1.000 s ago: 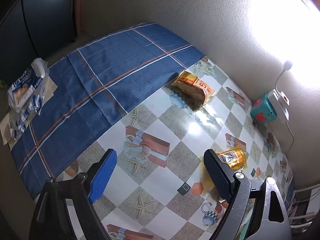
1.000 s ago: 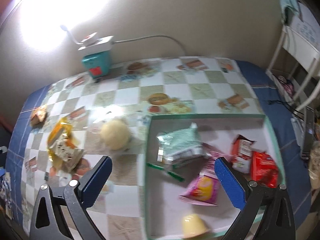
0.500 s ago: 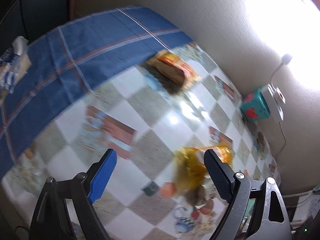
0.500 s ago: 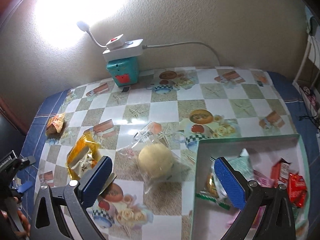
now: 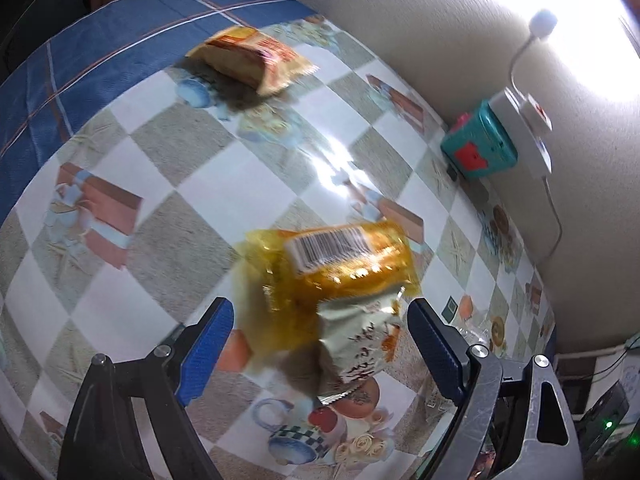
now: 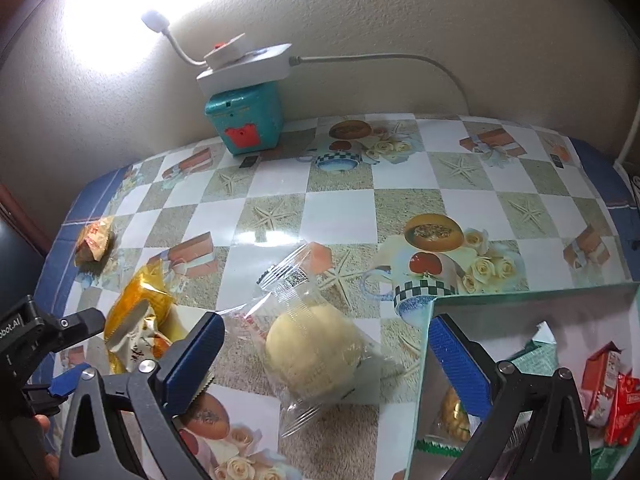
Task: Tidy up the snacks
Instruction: 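Close left tool on the white snack packet while right tool grasps the plastic-wrapped bun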
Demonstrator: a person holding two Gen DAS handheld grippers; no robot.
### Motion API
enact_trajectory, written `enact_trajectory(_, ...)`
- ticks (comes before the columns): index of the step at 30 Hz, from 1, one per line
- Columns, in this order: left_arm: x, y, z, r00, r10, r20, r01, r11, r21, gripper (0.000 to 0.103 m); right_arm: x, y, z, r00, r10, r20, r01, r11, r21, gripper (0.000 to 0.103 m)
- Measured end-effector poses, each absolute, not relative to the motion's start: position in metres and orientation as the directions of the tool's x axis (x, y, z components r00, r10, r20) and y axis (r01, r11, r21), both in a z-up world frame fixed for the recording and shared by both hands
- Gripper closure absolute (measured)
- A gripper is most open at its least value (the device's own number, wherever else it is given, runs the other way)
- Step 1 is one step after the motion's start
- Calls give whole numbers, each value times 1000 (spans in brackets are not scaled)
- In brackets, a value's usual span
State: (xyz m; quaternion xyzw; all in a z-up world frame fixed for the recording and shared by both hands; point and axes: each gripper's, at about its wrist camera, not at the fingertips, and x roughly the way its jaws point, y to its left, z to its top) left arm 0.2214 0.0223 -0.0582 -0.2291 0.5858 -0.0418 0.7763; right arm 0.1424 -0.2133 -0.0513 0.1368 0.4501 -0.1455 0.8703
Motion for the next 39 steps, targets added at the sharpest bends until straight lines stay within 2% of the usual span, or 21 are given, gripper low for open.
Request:
enact_trajectory(8, 220, -4, -68, 285, -324, -902, -171, 909, -380, 14, 146, -213, -63, 533, -99, -840, 355, 928, 116, 2)
enact_trajectory(23, 216, -31, -88, 246, -317, -916, -158, 919, -360, 14, 148, -208, -76, 511, -68, -857, 321, 940, 117, 24)
enact_trajectory(26, 215, -31, -87, 254, -293, -922, -163, 926, -339, 20, 148, -207, -77, 512, -69, -856, 317, 942, 113, 25)
enact_trajectory(28, 214, -31, -86, 258, -276, -926, -166, 931, -324, 30, 148, -207, -78, 510, -72, -857, 317, 942, 110, 25)
enact_trajectory(31, 213, -29, -85, 260, -272, -926, -159, 934, -319, 36, 148, -209, -79, 507, -76, -859, 324, 940, 108, 25)
enact_trajectory(39, 212, -25, -84, 268, -278, -922, -168, 929, -329, 42, 147, -209, -81, 504, -85, -859, 325, 941, 97, 29)
